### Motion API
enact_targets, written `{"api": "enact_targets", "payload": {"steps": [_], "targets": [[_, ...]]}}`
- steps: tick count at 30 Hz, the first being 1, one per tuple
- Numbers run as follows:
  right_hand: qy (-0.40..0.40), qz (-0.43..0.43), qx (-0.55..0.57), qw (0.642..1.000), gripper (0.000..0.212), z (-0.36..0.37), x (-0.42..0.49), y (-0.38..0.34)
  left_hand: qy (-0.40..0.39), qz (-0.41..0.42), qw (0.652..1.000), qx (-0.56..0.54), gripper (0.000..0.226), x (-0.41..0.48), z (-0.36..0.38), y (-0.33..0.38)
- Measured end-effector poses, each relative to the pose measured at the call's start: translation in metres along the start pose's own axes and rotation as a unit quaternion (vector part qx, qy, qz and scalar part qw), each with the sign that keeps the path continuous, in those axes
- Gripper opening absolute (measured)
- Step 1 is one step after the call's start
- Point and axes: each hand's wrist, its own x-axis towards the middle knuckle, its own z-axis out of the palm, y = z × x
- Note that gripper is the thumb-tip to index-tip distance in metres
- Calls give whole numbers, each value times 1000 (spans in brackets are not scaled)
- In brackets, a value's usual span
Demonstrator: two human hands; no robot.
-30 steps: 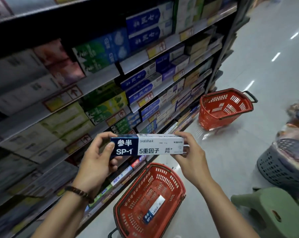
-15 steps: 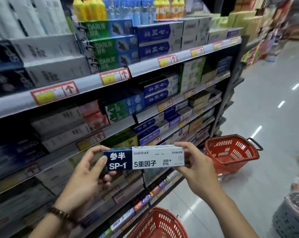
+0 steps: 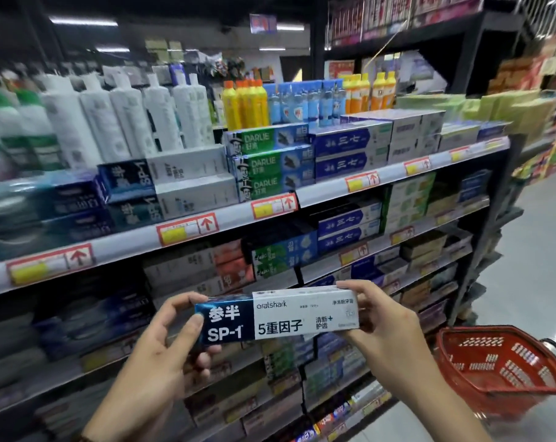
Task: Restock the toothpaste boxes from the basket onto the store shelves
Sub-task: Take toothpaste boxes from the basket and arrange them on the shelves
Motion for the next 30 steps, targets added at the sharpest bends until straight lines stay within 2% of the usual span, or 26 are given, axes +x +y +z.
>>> {"api": "enact_targets", "payload": {"steps": [8,17,23,30], "targets": [[-19,-13,23,999,54,21,29,-37,-3,29,998,51,50,1,-31,38],[-21,-25,70,997,52,43,54,-77,8,102,985,137,71,8,-65,65],[-11,-43,68,997,55,62,71,-98,54,143,975,163,76,19,-79,73],[-4,-77,65,995,61,83,97,-110,131,215,934,253,80,26,-87,93]]}}
